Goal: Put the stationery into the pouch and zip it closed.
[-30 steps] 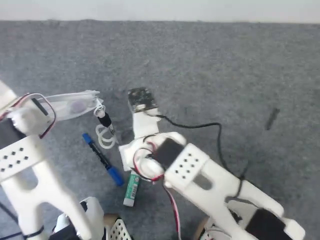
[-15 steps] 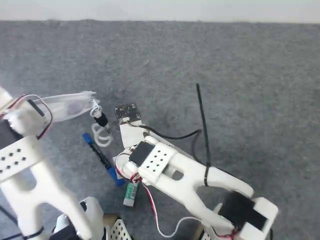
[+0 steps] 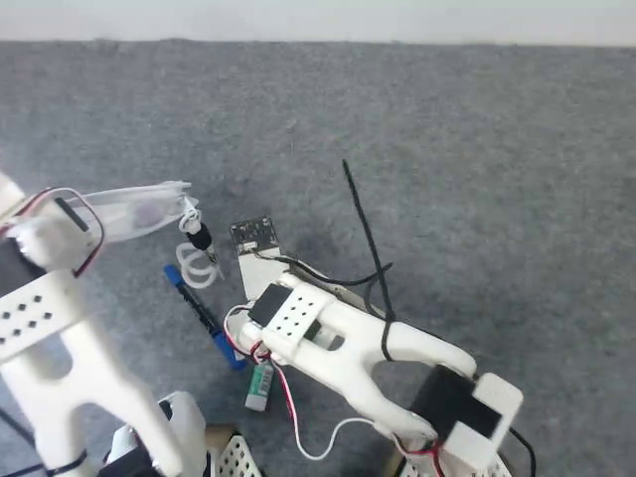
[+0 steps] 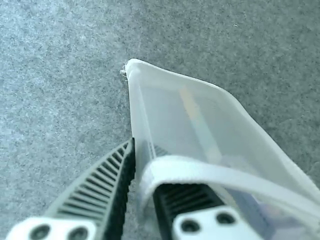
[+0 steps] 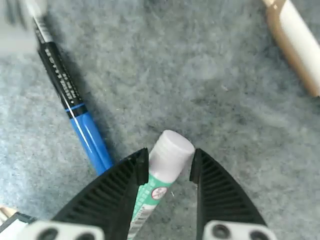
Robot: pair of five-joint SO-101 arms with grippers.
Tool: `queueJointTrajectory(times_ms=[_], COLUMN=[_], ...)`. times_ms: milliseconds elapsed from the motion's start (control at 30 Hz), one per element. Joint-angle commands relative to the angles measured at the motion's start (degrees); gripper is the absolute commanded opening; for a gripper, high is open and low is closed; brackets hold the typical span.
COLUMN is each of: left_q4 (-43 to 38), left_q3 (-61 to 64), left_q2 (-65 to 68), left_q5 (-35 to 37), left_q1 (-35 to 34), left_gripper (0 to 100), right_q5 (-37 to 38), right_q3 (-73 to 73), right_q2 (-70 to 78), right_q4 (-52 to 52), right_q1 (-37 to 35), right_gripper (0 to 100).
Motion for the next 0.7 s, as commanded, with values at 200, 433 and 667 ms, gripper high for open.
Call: queueJointTrajectory(times_ms=[200,433,667], left_q4=[-1.85,-1.85,-1.85], left_q3=[-0.13,-0.13,-0.13], left_q2=[-3.16,-3.16,-3.16], left_q5=[-0.62,-0.62,-0.7], left_q1=[-0.35,-0.35,-0.35], left_gripper=[1,1,1], right_q5=[-0.7,-0.7,-0.44], right_q3=[-10.11,-14.51,-19.16], right_q2=[7.78,9.45,7.96], right_q4=[6.81,13.41,20.88], right_q1=[-0.31,-0.31,-0.31], right_gripper=[14.4,7.0,0.3])
